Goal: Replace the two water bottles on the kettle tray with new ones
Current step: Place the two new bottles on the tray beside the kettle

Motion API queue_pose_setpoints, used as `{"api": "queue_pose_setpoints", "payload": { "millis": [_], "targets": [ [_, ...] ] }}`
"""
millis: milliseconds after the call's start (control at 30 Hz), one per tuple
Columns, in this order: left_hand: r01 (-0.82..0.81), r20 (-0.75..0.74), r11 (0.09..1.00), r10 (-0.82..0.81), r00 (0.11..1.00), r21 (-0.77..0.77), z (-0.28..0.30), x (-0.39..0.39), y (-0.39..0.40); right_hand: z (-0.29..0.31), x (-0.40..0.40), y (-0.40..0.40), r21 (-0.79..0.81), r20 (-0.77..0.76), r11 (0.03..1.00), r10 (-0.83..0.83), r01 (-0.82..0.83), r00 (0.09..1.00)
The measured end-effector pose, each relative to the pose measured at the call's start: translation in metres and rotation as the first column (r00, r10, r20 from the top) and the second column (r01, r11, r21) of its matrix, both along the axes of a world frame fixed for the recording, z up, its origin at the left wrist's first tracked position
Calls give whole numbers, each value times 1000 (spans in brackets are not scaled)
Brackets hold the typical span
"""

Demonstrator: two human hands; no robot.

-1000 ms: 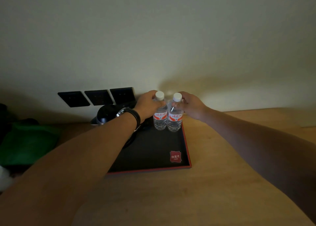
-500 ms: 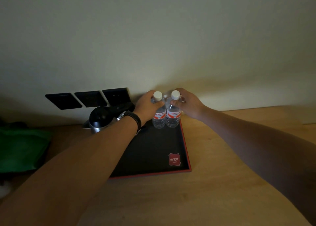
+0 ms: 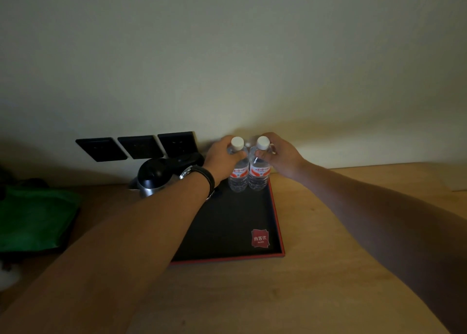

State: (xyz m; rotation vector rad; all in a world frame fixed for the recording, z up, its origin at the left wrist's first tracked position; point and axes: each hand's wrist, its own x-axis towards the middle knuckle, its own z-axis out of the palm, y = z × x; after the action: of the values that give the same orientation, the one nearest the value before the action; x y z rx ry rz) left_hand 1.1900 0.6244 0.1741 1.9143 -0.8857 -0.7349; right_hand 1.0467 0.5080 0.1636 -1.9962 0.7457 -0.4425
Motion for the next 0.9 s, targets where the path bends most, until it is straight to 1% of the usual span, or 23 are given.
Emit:
{"api": "queue_pose_setpoints", "payload": {
  "millis": [133,333,533,700,833,900],
  "targets": [
    [-43,6,999,43,999,-16,-4,-3,-1,1,0,0,7,-4,1000,-3,3,1000],
    [-26,25,999,27,999,-27,-7,-1,-1,1,4,1,36,-51,999,-28,30,998],
    [-10,1,1000,10,1000,-8,-6,4,0,8,6,2,-52,-50,998,-43,40,998],
    [-24,-17,999,24,1000,-24,-3,5,-1,17,5,2,-93,-72,995,-36,29,997],
    [-32,31,999,33,999,-39,5,3,-2,23,2,3,-158,-132,987,-54,33,990],
    [-32,62,998,35,997,-49,9,3,-1,26,-1,5,-161,-155,986,-71,45,985]
  ]
}}
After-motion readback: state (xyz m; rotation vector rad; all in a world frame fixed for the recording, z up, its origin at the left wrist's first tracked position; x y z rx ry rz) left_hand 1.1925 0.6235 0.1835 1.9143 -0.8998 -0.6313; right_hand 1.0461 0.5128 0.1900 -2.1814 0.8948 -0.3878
